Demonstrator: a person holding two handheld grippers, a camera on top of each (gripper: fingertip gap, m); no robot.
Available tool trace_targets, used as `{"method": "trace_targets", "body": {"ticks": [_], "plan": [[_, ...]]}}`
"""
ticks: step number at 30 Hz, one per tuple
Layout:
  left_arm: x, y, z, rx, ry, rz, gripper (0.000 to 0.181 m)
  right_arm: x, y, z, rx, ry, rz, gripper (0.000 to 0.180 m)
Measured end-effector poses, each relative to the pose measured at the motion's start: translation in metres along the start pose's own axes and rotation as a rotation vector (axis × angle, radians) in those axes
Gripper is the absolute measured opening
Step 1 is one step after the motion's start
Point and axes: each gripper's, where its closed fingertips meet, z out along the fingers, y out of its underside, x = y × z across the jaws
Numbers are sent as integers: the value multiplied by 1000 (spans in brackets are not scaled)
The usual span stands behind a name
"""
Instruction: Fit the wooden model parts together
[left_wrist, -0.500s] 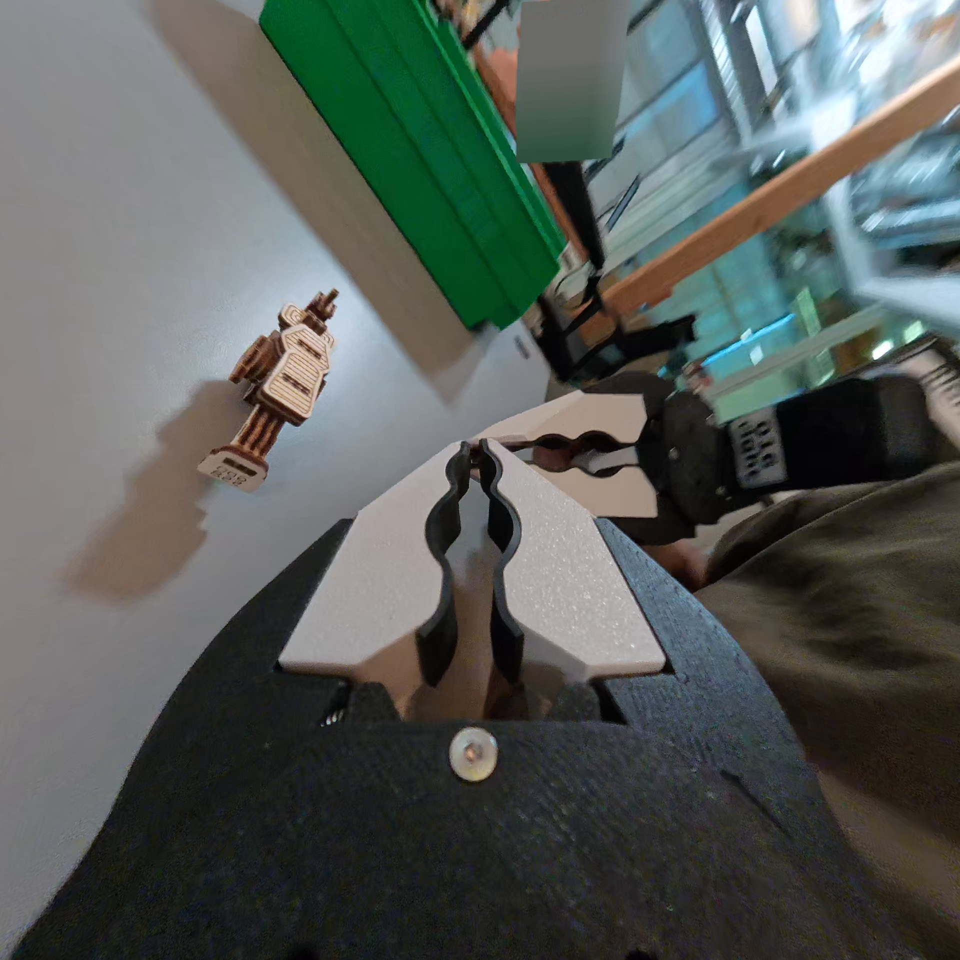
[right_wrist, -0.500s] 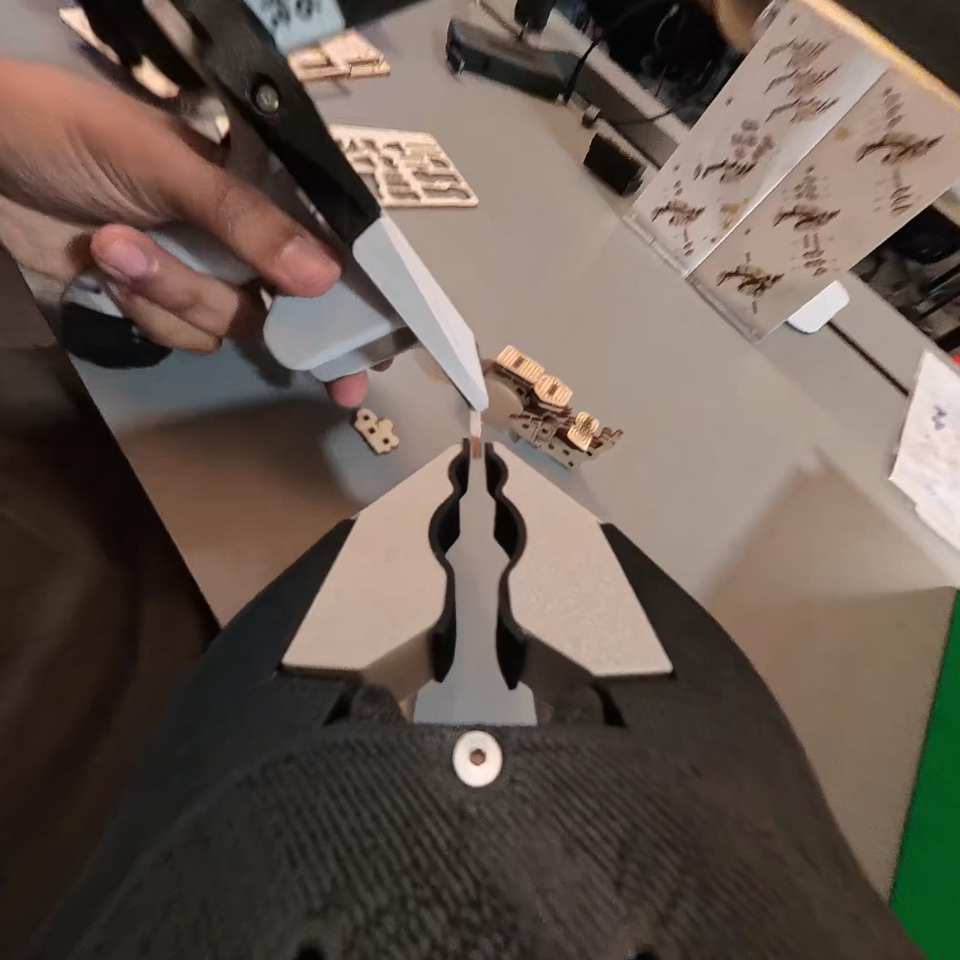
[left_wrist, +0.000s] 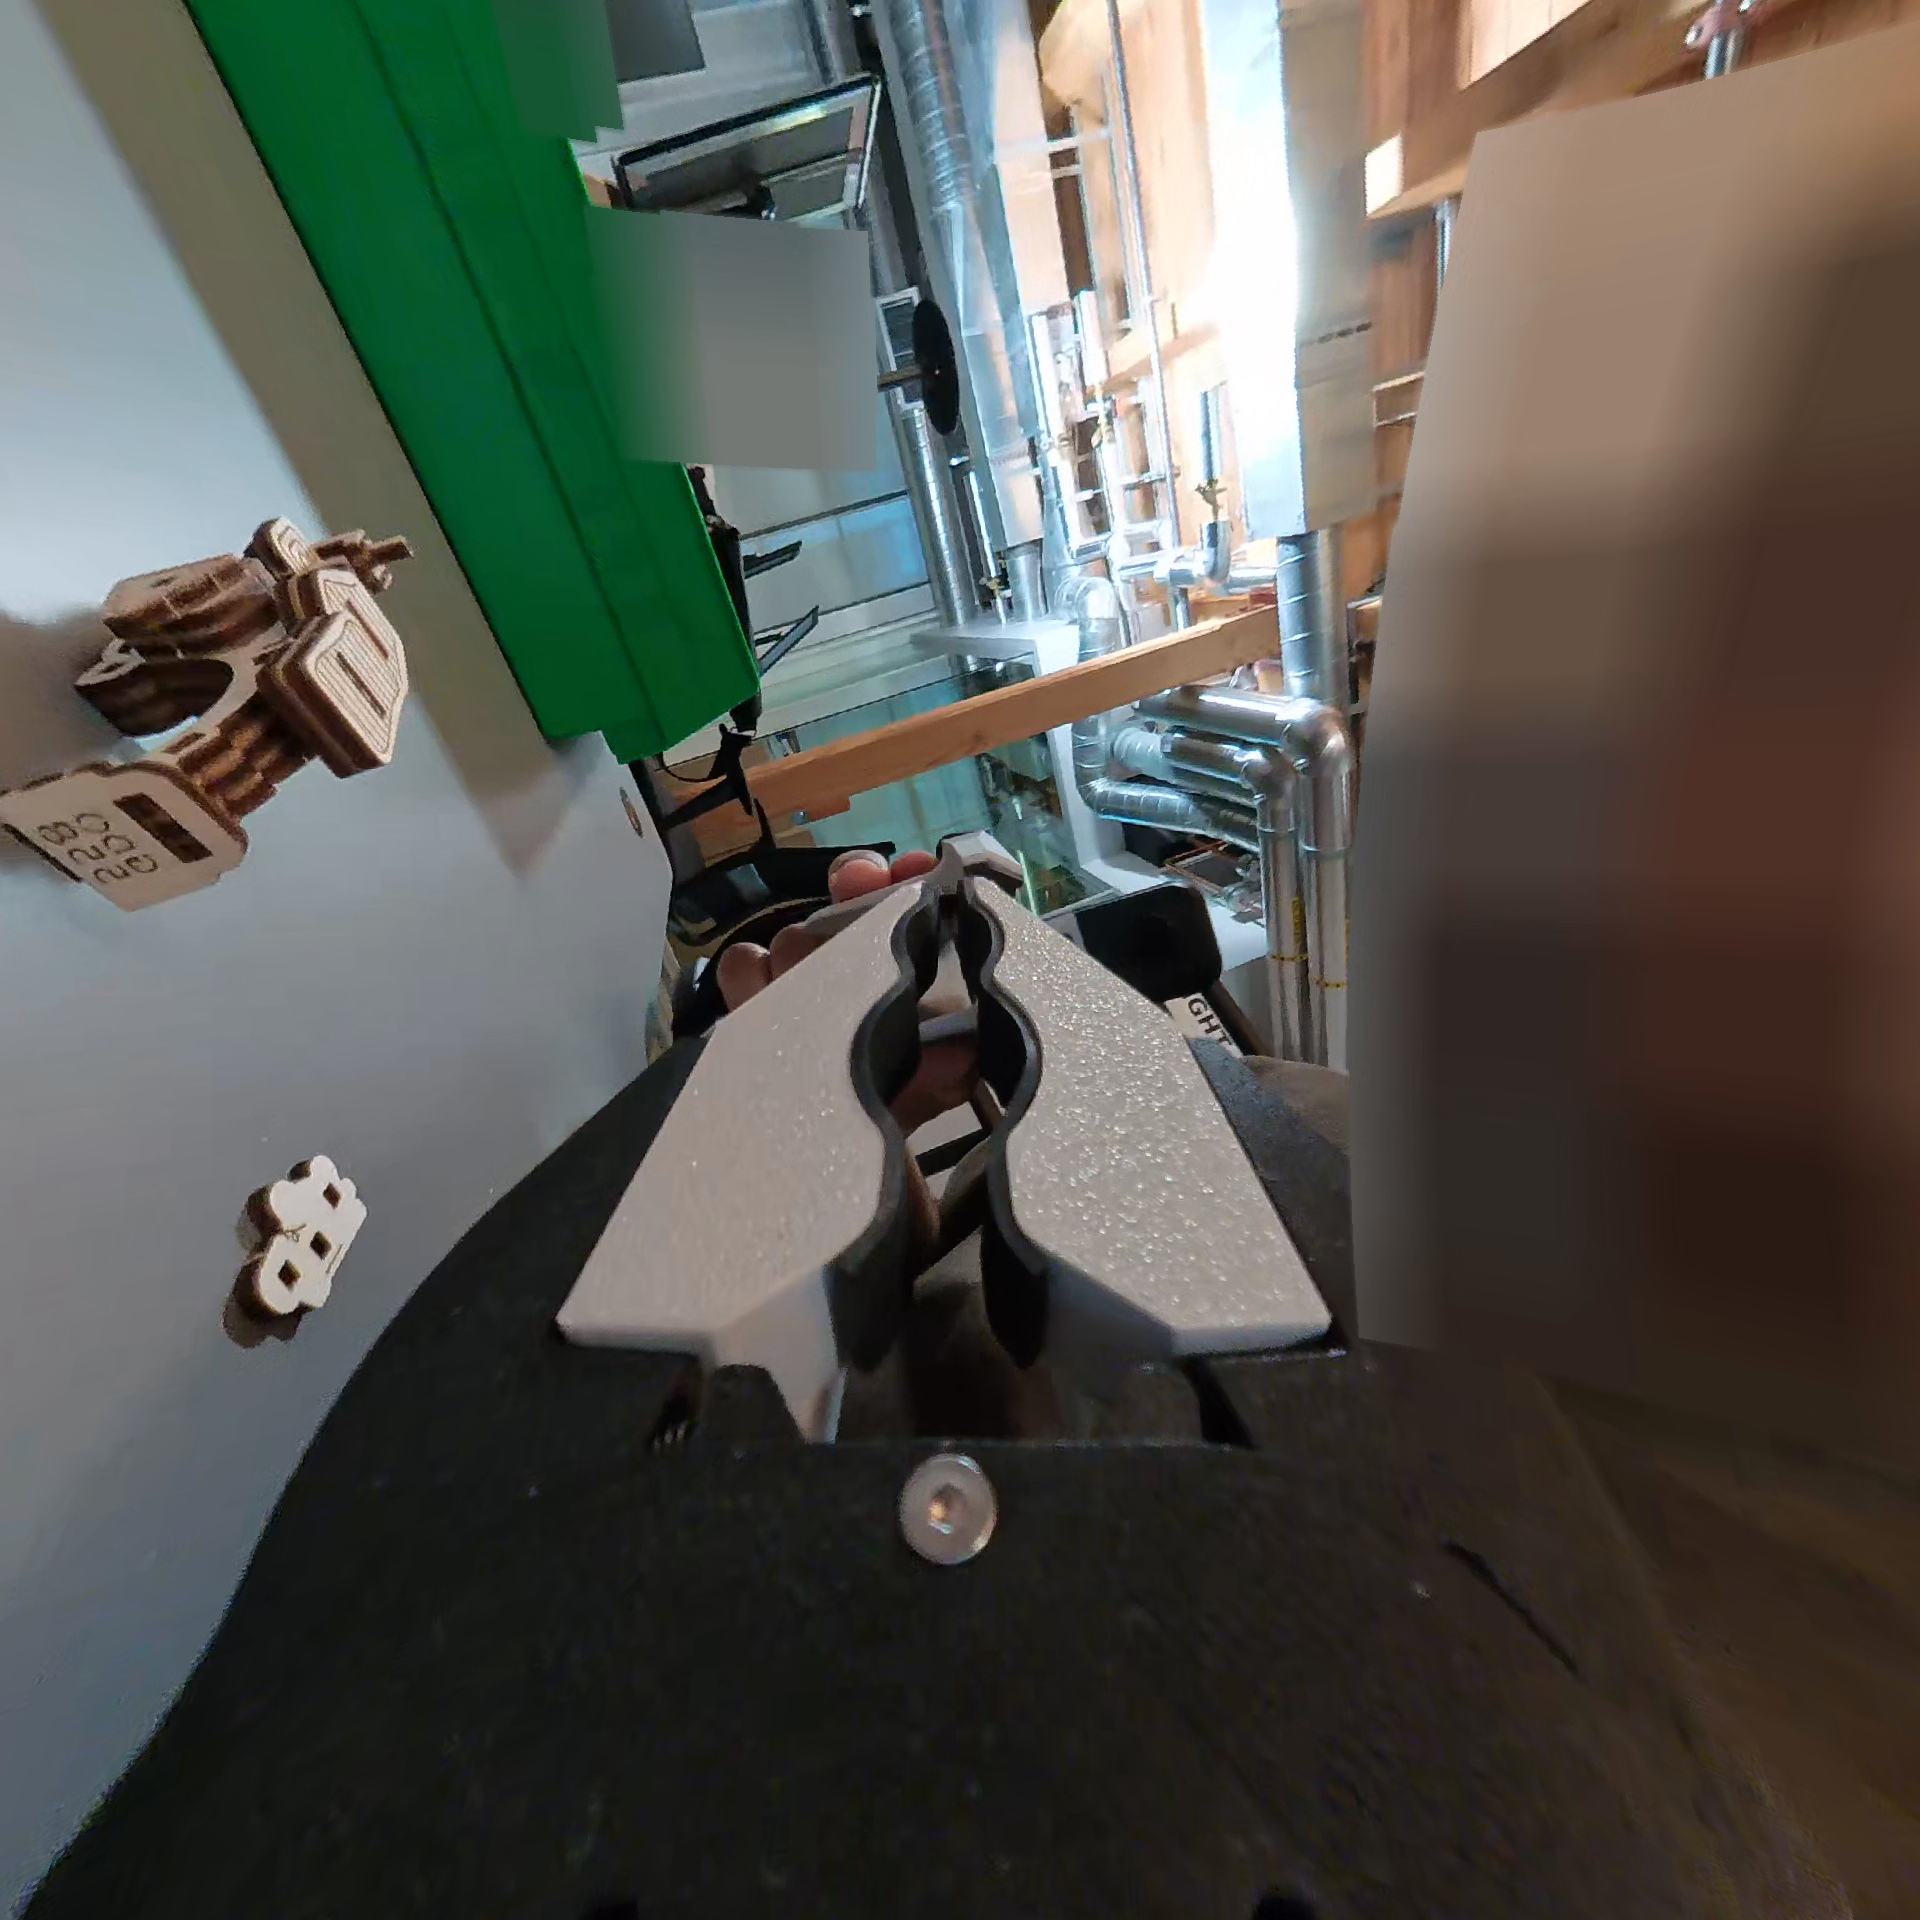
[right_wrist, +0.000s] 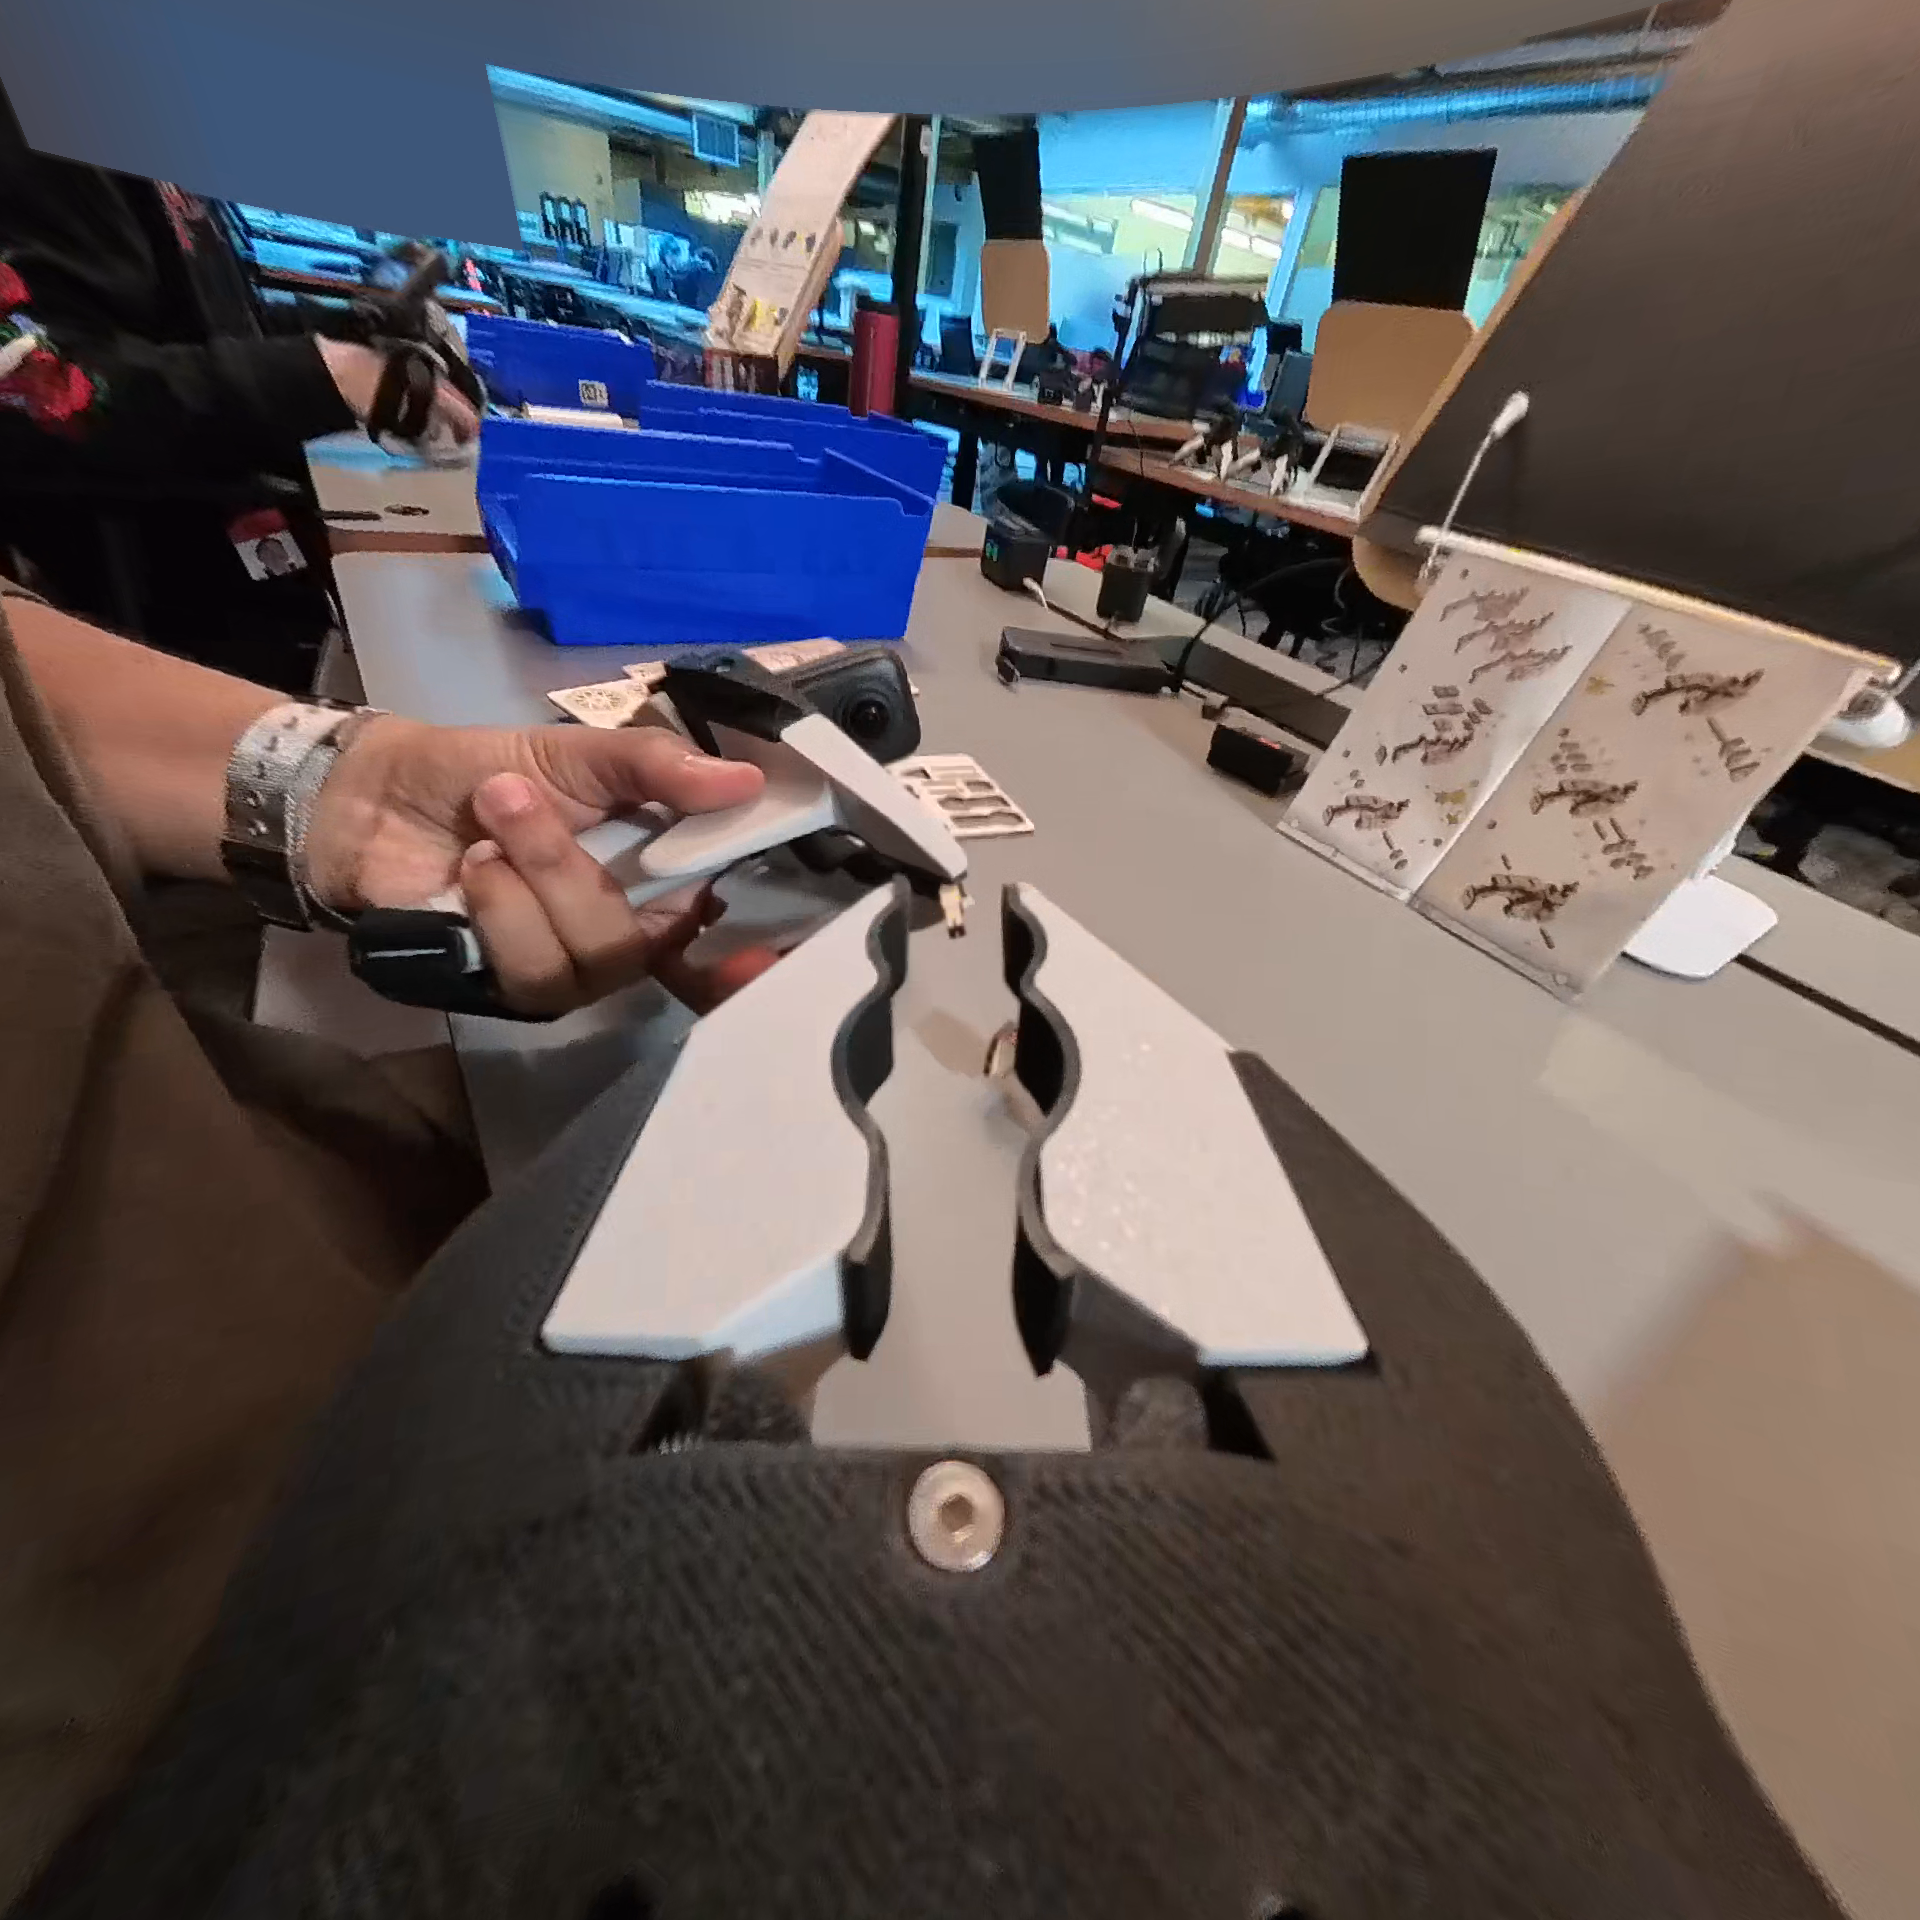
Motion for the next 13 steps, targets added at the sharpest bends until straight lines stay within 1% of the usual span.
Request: {"method": "trace_targets", "body": {"ticks": [2, 4, 5, 7, 9, 13], "plan": [[3, -3, -3, 16, 21, 0, 0, -1, -11, -4, 97, 17, -7, 22], [2, -5, -7, 16, 14, 24, 0, 7, -20, -11, 187, 112, -28, 13], [2, -7, -9, 17, 5, 40, 0, 11, -19, -12, 190, 161, -51, 6], [2, -12, -13, 26, -10, 70, 0, 13, -6, -5, 116, 177, -81, 1], [1, -17, -17, 44, -24, 89, 0, 12, 7, 2, 46, 167, -54, 2], [-1, -20, -19, 55, -42, 93, 0, 4, 17, 10, -4, 105, 10, 2]]}}
